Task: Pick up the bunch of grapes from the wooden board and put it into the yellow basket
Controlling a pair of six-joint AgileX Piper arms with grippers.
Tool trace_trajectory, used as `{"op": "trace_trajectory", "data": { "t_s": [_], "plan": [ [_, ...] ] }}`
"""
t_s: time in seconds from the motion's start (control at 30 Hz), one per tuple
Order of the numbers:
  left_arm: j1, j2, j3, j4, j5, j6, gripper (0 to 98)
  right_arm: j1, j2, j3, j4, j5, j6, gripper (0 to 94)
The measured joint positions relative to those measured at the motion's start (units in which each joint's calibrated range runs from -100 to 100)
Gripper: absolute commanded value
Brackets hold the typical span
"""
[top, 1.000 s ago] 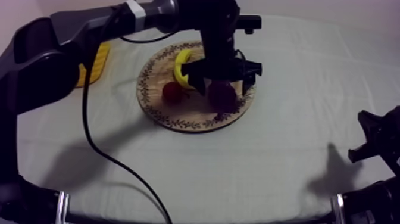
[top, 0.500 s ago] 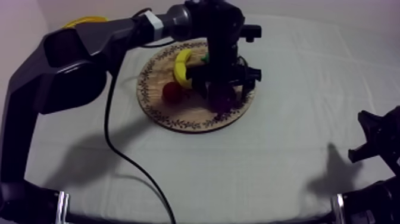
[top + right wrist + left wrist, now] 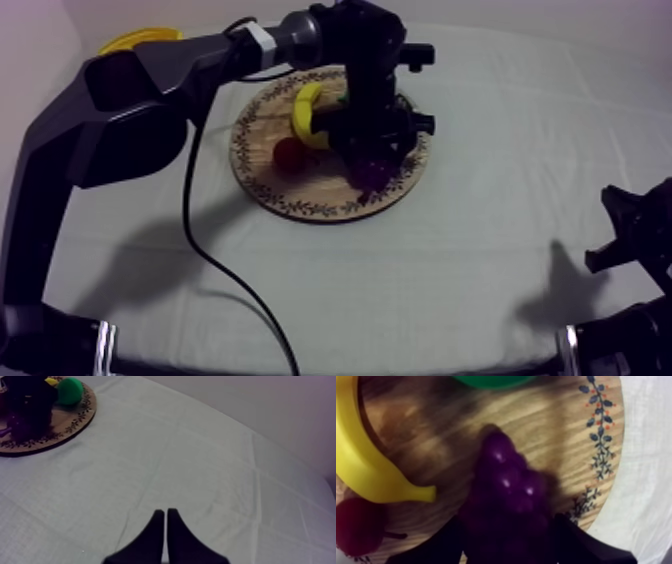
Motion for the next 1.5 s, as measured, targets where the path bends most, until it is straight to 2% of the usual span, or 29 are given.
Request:
{"op": "trace_trajectory", "data": {
  "t_s": [0.57,0.97,1.2,1.5],
  "plan": [
    [1.08,-14.57,4.2,-1.47,-1.27,-4.07,55.4,0.0,0.0,0.0,0.0,0.0,0.09,0.3],
    [0.13,-27.11,9.82,-3.35,-1.16,-6.92,56.6,0.0,0.0,0.0,0.0,0.0,0.04,0.3],
    [-3.35,-32.06,13.97,-4.56,-1.52,-8.74,57.1,0.0,0.0,0.0,0.0,0.0,0.01,0.3],
    [-11.36,-35.68,19.82,-5.15,-2.62,-11.98,57.2,0.0,0.0,0.0,0.0,0.0,0.01,0.3]
  ]
}}
